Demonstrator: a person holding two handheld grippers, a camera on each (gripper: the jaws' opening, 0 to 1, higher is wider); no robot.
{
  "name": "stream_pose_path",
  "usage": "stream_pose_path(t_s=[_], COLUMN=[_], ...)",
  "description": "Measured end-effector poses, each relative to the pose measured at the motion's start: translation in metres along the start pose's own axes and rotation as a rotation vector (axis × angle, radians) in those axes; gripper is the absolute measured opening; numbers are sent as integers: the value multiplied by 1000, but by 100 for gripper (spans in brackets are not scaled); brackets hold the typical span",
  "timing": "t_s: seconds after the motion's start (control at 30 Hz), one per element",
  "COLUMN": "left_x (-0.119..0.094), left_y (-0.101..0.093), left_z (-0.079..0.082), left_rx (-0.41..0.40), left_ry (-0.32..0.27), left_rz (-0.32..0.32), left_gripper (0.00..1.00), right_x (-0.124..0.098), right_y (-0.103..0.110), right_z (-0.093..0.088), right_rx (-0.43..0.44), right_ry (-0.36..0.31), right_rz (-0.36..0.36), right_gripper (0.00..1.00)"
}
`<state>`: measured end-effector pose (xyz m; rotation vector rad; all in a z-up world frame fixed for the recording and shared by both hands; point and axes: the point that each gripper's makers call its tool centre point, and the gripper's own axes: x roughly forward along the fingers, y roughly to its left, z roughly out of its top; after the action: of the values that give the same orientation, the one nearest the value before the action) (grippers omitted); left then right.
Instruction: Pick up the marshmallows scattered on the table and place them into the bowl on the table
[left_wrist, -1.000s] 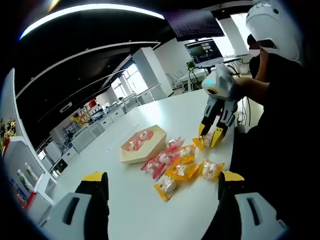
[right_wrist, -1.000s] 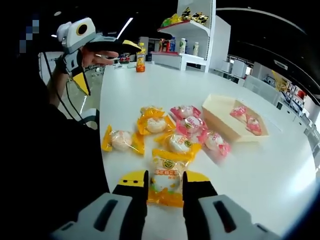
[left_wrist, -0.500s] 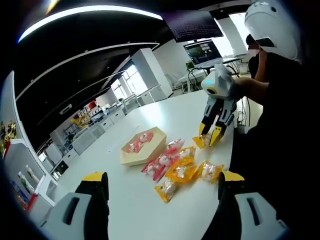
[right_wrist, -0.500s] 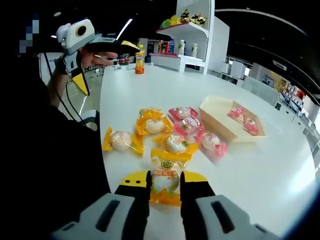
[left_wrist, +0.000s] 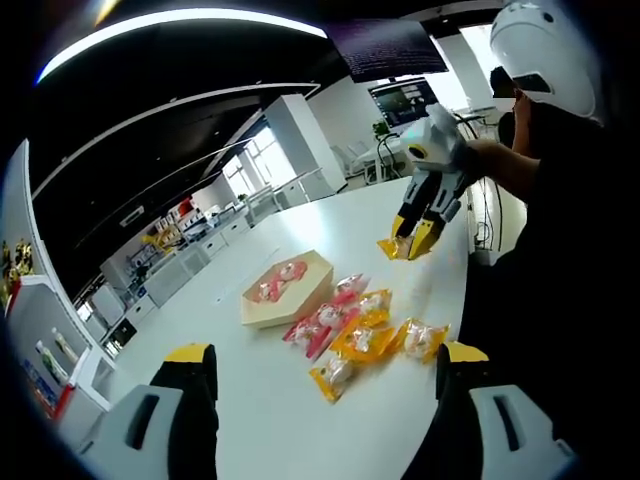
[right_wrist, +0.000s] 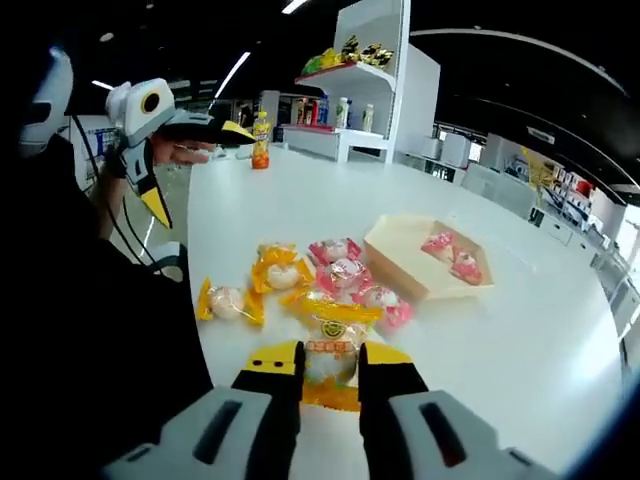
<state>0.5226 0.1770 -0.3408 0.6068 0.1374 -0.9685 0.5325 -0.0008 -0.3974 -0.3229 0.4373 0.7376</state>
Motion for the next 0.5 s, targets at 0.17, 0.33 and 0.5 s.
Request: stream_pose_path(t_s=[0.17, 0.33, 0.5], left_x=[0, 0, 1], left_y=[0, -1, -1], left_z=[0, 1, 1], left_rx=[1, 3, 6], left_ry=[2, -1, 0], left_rz=[-1, -1, -3], left_gripper=[89, 89, 89], right_x=[-13, -24, -29], right_y=[-12, -22, -24], right_z=[5, 8, 9], right_rx=[13, 37, 21], right_ry=[-26, -49, -51], right_rz=[-36, -62, -70], right_gripper=[18, 18, 17])
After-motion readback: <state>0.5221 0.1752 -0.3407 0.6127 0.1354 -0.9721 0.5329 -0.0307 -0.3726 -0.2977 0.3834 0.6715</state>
